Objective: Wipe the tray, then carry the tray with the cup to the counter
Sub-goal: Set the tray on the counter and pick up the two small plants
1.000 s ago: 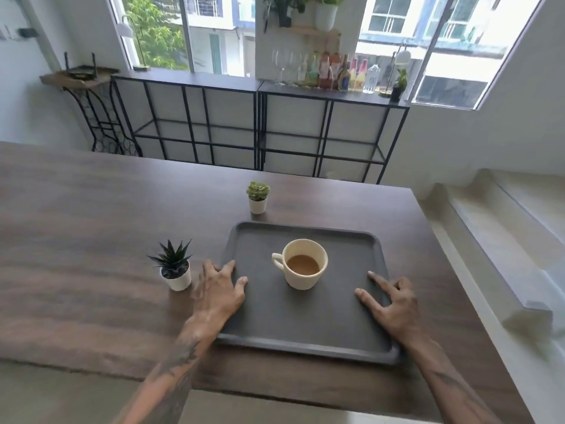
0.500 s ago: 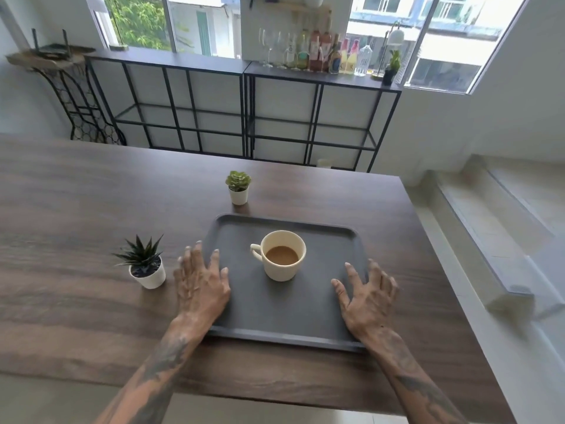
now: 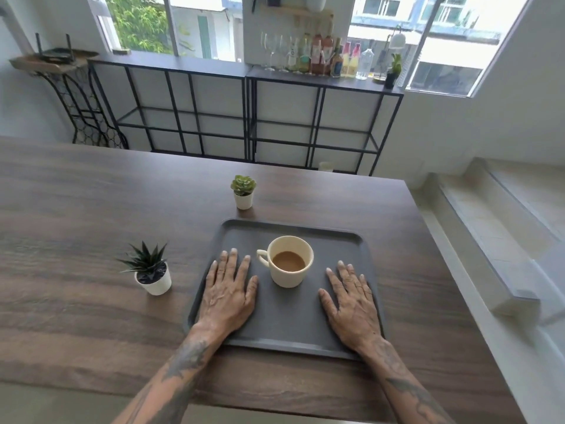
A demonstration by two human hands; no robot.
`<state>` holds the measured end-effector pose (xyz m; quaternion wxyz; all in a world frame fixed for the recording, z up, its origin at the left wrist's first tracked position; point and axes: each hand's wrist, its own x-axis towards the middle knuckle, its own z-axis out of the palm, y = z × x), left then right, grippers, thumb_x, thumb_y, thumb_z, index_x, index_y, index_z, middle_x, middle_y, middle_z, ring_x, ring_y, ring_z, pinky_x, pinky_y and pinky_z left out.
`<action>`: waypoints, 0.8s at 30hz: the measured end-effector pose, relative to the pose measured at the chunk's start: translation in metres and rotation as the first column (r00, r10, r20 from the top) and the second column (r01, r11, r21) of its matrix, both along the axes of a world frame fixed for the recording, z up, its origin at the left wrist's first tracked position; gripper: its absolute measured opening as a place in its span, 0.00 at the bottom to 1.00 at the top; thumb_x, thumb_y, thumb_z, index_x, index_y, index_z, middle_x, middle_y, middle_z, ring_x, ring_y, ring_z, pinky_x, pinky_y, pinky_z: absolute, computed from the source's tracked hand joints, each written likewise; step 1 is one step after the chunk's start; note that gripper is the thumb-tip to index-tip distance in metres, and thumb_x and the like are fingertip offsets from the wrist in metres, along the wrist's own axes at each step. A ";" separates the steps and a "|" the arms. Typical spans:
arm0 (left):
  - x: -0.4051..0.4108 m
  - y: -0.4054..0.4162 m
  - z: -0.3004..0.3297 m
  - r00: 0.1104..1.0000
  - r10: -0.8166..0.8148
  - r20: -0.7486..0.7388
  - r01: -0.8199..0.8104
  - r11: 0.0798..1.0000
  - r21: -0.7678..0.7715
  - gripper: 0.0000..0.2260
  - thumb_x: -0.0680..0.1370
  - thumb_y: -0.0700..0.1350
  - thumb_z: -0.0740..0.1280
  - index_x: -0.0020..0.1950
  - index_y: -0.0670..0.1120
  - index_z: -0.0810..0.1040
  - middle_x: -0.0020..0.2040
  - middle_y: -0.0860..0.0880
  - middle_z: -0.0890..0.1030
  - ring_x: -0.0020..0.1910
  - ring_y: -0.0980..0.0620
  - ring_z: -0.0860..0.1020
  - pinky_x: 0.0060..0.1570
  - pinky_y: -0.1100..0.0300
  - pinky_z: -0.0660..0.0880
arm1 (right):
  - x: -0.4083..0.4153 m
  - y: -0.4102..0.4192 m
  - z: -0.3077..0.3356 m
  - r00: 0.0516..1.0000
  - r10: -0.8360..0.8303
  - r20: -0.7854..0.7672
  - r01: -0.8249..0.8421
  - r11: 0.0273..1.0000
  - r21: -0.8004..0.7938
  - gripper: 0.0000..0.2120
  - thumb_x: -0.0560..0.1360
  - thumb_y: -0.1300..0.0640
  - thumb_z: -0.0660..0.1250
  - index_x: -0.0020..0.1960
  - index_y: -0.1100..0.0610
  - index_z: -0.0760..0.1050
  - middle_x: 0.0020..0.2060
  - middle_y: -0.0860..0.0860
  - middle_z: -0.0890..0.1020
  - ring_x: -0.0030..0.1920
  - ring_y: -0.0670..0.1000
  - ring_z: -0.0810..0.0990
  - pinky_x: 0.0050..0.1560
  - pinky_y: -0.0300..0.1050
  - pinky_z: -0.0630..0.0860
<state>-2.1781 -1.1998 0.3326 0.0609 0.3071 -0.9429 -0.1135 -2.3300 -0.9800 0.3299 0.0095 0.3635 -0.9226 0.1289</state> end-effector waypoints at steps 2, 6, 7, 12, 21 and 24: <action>0.000 0.003 0.004 1.000 0.004 0.022 -0.004 1.000 0.009 0.30 0.81 0.60 0.43 0.82 0.51 0.51 0.83 0.45 0.46 0.82 0.47 0.43 0.79 0.51 0.38 | -0.001 0.002 0.001 1.000 -0.005 0.003 0.005 1.000 -0.007 0.29 0.81 0.40 0.53 0.79 0.48 0.55 0.80 0.49 0.52 0.80 0.48 0.46 0.79 0.47 0.40; 0.014 0.009 0.030 0.986 -0.014 -0.165 0.036 0.991 0.129 0.22 0.82 0.52 0.57 0.76 0.48 0.69 0.79 0.43 0.63 0.80 0.45 0.58 0.79 0.52 0.54 | 0.006 0.000 0.015 0.997 -0.012 0.071 0.024 0.985 -0.173 0.27 0.79 0.46 0.61 0.75 0.54 0.65 0.77 0.56 0.64 0.78 0.55 0.58 0.78 0.57 0.52; 0.028 0.012 0.035 0.946 -0.024 -0.322 0.071 0.988 0.136 0.18 0.81 0.48 0.62 0.69 0.47 0.77 0.72 0.44 0.74 0.73 0.45 0.71 0.73 0.52 0.66 | 0.009 -0.003 0.022 0.997 -0.037 0.061 0.053 0.959 -0.279 0.24 0.79 0.48 0.63 0.73 0.56 0.69 0.72 0.59 0.71 0.74 0.58 0.65 0.76 0.60 0.58; 0.121 0.016 0.039 0.471 0.260 -0.843 -0.183 0.964 0.195 0.06 0.76 0.51 0.68 0.52 0.58 0.79 0.42 0.57 0.76 0.37 0.55 0.76 0.42 0.69 0.72 | 0.008 -0.044 0.099 0.993 -0.028 -0.115 -0.050 0.784 -0.618 0.13 0.76 0.53 0.65 0.59 0.55 0.74 0.47 0.49 0.78 0.49 0.50 0.76 0.54 0.49 0.69; 0.126 -0.071 0.020 0.656 0.576 -0.488 -0.344 0.803 0.486 0.55 0.57 0.54 0.84 0.77 0.53 0.58 0.64 0.48 0.70 0.61 0.51 0.72 0.59 0.51 0.75 | -0.053 -0.252 0.168 0.921 0.175 0.349 -0.149 0.984 -0.100 0.44 0.67 0.49 0.77 0.77 0.56 0.58 0.70 0.59 0.69 0.68 0.59 0.69 0.70 0.52 0.67; 0.118 -0.079 0.013 0.661 0.581 -0.475 -0.346 0.798 0.494 0.48 0.56 0.63 0.80 0.71 0.58 0.64 0.58 0.53 0.72 0.55 0.49 0.78 0.57 0.47 0.79 | -0.062 -0.294 0.144 0.901 0.160 0.404 -0.150 0.987 -0.057 0.51 0.65 0.49 0.78 0.79 0.54 0.52 0.74 0.59 0.63 0.73 0.59 0.63 0.72 0.49 0.62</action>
